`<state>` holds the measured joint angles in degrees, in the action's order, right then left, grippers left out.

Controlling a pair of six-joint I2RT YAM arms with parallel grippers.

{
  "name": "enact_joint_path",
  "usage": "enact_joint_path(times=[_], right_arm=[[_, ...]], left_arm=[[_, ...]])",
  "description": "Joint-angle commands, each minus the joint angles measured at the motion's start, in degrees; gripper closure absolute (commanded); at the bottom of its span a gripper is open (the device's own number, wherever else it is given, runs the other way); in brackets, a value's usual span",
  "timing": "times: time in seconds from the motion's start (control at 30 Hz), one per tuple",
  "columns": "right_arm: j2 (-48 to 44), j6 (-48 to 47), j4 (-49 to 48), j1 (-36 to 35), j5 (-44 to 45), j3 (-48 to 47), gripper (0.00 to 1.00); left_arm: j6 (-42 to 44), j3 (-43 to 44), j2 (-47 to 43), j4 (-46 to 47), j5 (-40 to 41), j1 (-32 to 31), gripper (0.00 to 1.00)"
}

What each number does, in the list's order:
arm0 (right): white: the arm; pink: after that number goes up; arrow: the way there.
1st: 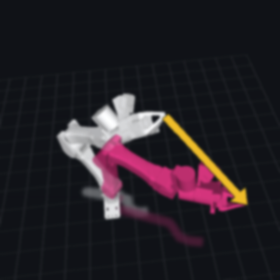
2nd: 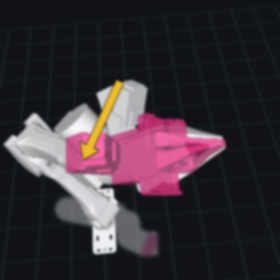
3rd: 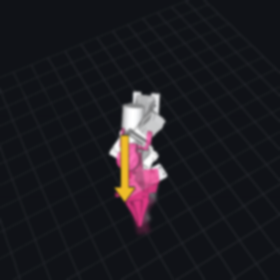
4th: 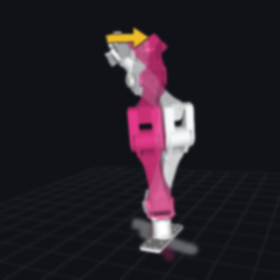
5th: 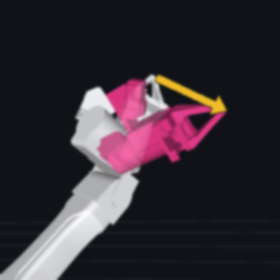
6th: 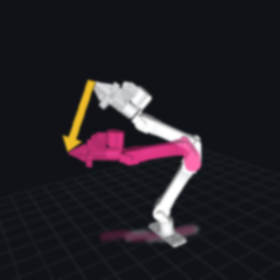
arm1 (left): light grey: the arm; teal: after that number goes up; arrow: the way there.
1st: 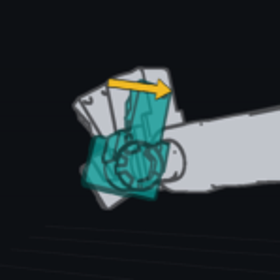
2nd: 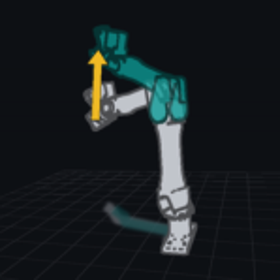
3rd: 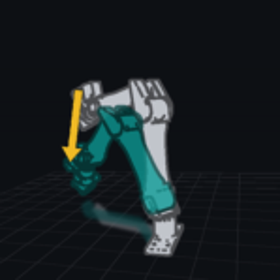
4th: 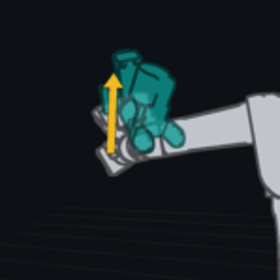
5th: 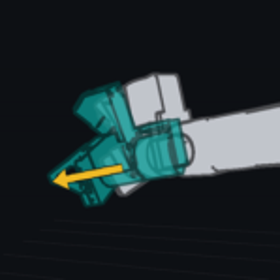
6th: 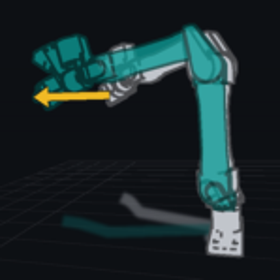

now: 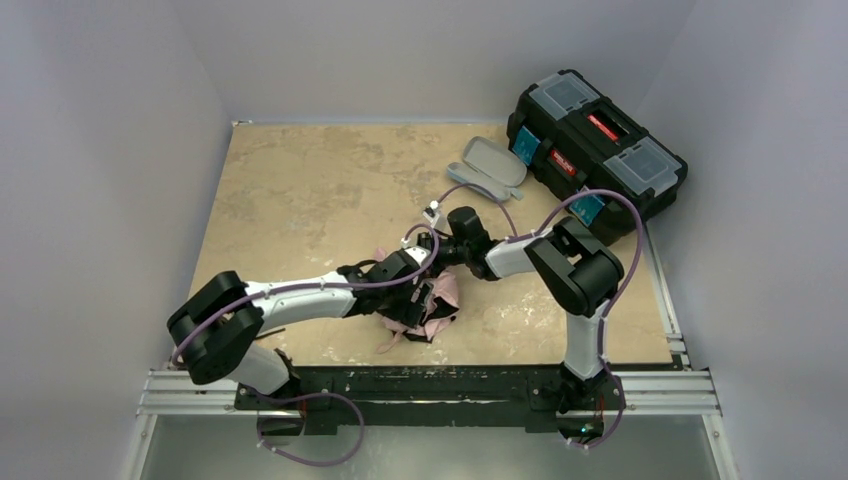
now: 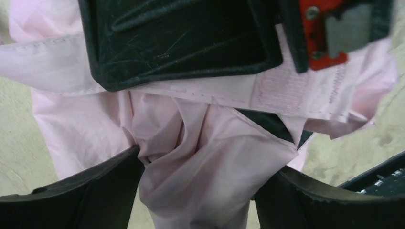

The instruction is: Put away the umbrella

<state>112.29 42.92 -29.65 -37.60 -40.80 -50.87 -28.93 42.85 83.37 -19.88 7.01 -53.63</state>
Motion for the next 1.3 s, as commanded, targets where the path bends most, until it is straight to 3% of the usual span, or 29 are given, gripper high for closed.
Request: enact_joint_path(times=[0.0,0.1,0.3,0.43,0.57,0.93,1.13,1.27], right_arm=[[-0.44,-3.02,8.21,-0.43,3.34,0.62,1.0],[-1.56,-3.1,9.12,-0.45,3.19,0.36,1.0],[-5.57,-2.98,12.01,-0.56,2.21,-1.51,1.0],[-8.47,-3.28,15.82,-0.86,2.14,-4.68,1.0],[-10.1,-2.32,18.88,-1.32,2.64,-7.84,1.0],[-6.3,0.81,21.35,-1.81,2.8,-15.51,1.0],[-1.57,0.68,23.45,-2.67,4.49,-19.05,1.0],[3.47,1.73,19.84,-3.13,5.63,-15.77,1.0]], left_arm=[[-0.31,-3.21,3.68,11.39,-5.08,2.47,0.26],[0.66,-4.94,4.24,14.11,-4.5,3.0,0.44],[4.51,-3.83,3.75,11.73,-2.42,2.88,1.0],[7.08,-2.4,2.36,8.24,0.07,1.53,1.0],[8.75,0.06,1.38,3.51,7.93,-3.16,1.0],[9.9,5.69,3.55,-2.67,24.29,-15.45,1.0],[9.96,7.96,8.1,-4.3,32.02,-20.29,1.0],[8.59,11.49,14.94,-7.57,36.14,-22.48,1.0]])
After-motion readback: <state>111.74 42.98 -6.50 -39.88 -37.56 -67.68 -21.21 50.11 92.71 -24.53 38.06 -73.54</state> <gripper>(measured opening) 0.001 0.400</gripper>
